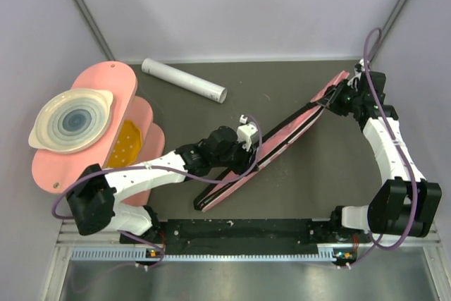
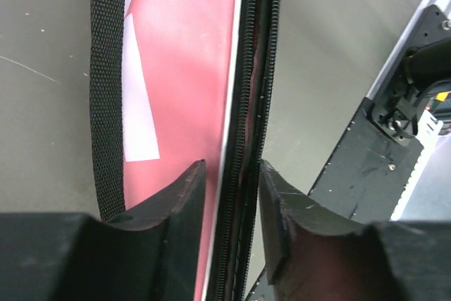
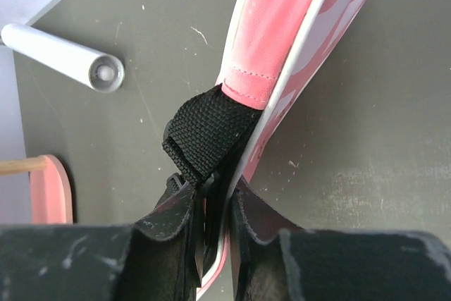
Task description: Pack up the badminton gear
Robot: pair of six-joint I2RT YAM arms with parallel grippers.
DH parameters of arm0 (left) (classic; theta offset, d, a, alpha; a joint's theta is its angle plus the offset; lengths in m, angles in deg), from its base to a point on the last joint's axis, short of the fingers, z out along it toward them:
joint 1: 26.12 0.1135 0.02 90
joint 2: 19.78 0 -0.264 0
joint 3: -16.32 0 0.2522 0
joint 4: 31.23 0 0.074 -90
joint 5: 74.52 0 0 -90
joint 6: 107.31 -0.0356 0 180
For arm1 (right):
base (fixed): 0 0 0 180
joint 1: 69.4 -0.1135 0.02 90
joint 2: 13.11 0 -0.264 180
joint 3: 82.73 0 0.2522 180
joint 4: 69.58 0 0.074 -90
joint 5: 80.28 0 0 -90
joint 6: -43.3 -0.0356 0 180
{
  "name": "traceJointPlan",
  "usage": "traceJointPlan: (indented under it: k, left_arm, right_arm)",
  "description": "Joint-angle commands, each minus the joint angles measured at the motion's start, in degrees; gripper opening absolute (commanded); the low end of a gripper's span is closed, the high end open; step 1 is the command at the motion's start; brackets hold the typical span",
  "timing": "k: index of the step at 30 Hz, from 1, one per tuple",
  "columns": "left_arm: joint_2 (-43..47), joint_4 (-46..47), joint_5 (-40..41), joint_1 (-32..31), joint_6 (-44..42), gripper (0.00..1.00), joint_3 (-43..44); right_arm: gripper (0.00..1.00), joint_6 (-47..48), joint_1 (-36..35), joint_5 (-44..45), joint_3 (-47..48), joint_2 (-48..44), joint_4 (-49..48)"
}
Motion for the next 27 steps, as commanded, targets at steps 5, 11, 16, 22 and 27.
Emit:
traceJointPlan:
  k: [5, 11, 16, 22, 27]
  left_arm:
    - [-3.0, 0.2, 2.6, -0.2, 0.3, 0.13, 4.3]
    - [-2.6, -1.6, 5.0, 0.0, 1.4, 0.00, 4.8]
    - [-1.8, -2.0, 6.8, 0.2, 2.9, 0.00, 4.7]
    - [-0.6, -2.4, 9.3, 0.2, 6.2, 0.00, 4.6]
    - [-0.3, -3.0, 15.4, -0.1, 7.9, 0.00, 4.4]
  right_arm:
    - [0.23, 3.9, -2.9, 0.3, 4.4, 0.3, 2.3]
    - [0.51, 6.9, -6.2, -1.1, 1.6, -5.1, 6.7]
    - [0.64, 6.2, -11.7, -0.8, -2.6, -13.1, 10.8]
    - [0.62, -7.5, -16.2, -6.1, -8.4, -17.9, 11.5]
    - [0.56, -19.2, -21.9, 0.0, -12.7, -21.6, 9.7]
